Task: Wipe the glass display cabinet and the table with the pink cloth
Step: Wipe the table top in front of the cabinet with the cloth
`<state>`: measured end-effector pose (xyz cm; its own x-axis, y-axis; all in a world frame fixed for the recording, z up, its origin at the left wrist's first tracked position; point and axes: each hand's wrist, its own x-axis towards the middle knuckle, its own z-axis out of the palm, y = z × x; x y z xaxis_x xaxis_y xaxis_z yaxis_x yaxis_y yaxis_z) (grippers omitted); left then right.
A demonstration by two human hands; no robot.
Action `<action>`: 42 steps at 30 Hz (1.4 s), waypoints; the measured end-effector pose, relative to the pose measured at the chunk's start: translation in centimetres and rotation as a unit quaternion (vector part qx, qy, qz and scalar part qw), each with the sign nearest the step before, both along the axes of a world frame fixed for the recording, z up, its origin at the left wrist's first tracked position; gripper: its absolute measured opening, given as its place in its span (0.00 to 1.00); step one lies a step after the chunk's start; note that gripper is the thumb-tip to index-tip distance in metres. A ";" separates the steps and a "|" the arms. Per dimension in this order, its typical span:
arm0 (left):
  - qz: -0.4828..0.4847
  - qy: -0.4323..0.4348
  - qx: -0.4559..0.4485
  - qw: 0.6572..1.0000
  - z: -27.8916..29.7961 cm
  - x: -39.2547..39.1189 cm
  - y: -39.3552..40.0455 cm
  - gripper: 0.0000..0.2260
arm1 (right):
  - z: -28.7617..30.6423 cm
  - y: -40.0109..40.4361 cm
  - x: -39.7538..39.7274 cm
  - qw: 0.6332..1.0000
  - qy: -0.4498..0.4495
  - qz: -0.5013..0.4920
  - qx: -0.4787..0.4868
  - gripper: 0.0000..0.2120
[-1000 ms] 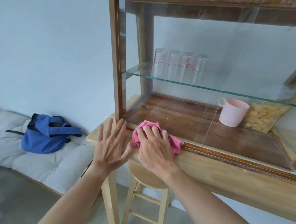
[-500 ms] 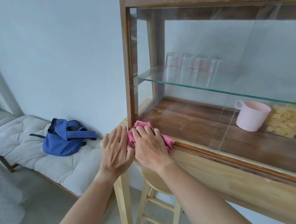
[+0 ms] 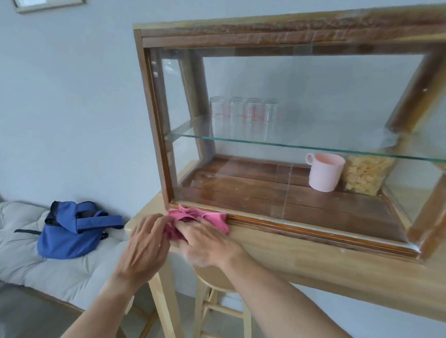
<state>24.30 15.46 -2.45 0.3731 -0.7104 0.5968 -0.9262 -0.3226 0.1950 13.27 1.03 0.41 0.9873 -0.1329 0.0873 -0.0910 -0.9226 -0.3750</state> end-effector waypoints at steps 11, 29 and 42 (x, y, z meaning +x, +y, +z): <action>0.017 0.016 0.174 0.984 -1.1 -0.7 -1.0 0.30 | -1.7 -0.9 -3.3 0.987 -0.129 -0.085 -0.039 0.18; -0.130 0.008 0.066 0.989 -0.4 -10.3 -8.7 0.23 | -3.5 -3.5 -12.6 0.915 -0.182 -0.329 -0.143 0.21; -0.054 0.022 0.133 0.989 -1.4 -10.0 -7.4 0.32 | -4.6 -3.0 -14.7 0.942 -0.115 -0.255 -0.186 0.30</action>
